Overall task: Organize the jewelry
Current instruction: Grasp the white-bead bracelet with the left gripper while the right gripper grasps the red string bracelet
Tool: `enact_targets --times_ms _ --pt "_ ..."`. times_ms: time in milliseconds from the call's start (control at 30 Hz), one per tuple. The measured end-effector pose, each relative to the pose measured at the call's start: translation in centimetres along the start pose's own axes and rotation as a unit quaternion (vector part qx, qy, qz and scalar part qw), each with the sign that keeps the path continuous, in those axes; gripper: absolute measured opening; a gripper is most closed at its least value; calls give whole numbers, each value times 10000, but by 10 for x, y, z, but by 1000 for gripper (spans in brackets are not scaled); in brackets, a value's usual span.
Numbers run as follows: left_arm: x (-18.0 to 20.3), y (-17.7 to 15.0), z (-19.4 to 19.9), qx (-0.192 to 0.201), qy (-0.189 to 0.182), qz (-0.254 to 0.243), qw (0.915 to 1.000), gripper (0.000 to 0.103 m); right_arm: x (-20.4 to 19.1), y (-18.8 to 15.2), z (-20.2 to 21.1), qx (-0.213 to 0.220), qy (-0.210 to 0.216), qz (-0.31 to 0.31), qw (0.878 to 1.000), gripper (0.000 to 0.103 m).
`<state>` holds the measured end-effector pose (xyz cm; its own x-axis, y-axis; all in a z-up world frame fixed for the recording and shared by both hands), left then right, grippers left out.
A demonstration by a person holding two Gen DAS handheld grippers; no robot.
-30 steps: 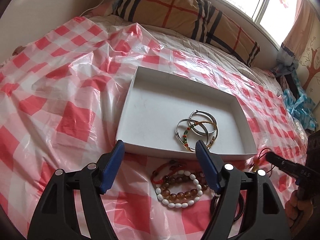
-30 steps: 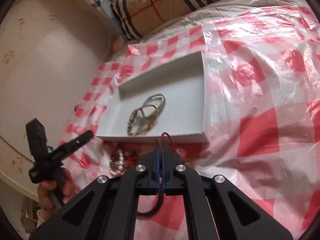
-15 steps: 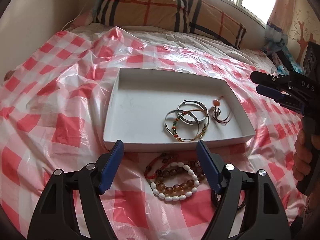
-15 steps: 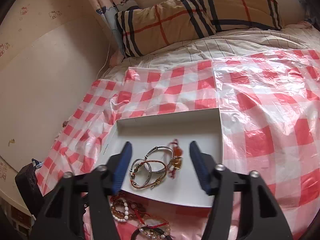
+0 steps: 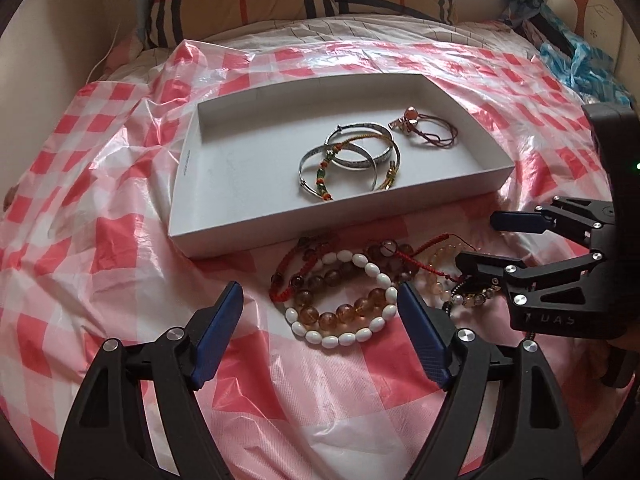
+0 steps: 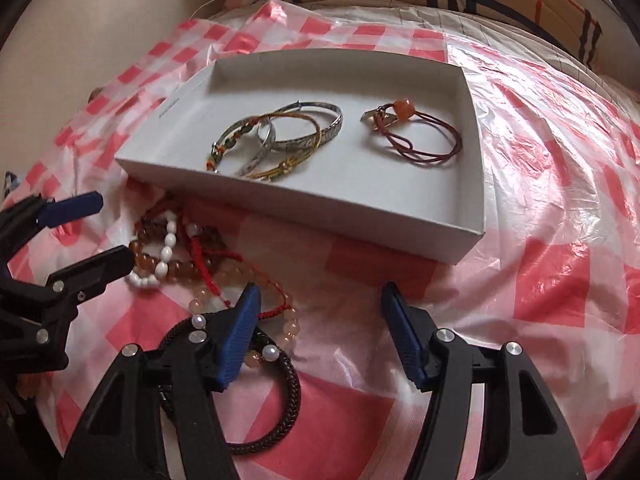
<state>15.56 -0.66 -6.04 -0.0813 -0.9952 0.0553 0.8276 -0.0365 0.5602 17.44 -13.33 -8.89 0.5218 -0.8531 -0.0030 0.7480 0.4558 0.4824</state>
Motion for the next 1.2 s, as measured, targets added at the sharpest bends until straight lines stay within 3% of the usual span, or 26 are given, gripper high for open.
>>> enact_targets --times_ms 133,200,367,500,567,600,633,667,767,900,933,1000,1033,1067,1100,1133,1200 --pt "15 -17 -5 -437 -360 -333 9978 75 -13 -16 17 -267 191 425 9986 61" --pt "15 -15 -2 -324 -272 -403 9983 75 -9 -15 27 -52 382 139 9992 65" --pt "-2 -3 2 -139 -315 84 9994 75 -5 16 33 603 414 -95 9973 65" --pt "-5 -2 -2 -164 -328 94 9993 75 -22 27 1 346 483 227 9980 65" --pt "0 -2 -1 -139 -384 -38 9992 75 -25 26 -7 304 692 183 9970 37" --pt "4 -2 0 -125 -440 -130 9989 75 -23 25 -7 337 745 88 9966 31" --pt "8 -3 1 -118 -482 -209 9986 75 -18 25 -5 388 909 -87 9951 16" --pt "13 -4 1 -107 -513 -301 9982 75 -12 25 -3 460 1154 -352 9916 7" --pt "26 -7 -1 -83 -512 -574 9970 76 3 29 10 849 2041 -1178 9681 7" --pt "31 -6 -7 36 -182 -785 9967 75 12 38 34 1302 2674 -1523 9425 7" --pt "30 -5 -9 58 -89 -793 9968 75 13 40 38 1361 2723 -1539 9400 7" --pt "29 -5 -14 22 17 -803 9968 69 15 43 38 1310 2463 -1426 9497 7" --pt "28 -6 -16 -17 50 -809 9967 61 17 42 36 1214 2236 -1324 9580 8" --pt "27 -7 -17 -60 46 -815 9966 56 17 40 31 1080 2097 -1258 9636 22" --pt "28 -8 -18 -94 14 -826 9965 44 18 38 24 955 1975 -1243 9677 38" --pt "30 -9 -18 -126 -56 -835 9964 33 19 35 18 884 1821 -1221 9717 63" --pt "33 -8 -16 -100 -148 -850 9962 20 11 34 7 780 1700 -1020 9770 64"
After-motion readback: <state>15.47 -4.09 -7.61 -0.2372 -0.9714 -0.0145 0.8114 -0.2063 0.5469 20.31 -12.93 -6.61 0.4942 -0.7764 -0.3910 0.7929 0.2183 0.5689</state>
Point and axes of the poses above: each gripper's, at about its wrist camera, not at the fingertips, and z roughly against the way its jaws point, x to its right, y to its top, the point moved 9 cm from there along -z, roughly the way its jaws point, and after that the axes turned 9 degrees about z, right-handed, at the moved point
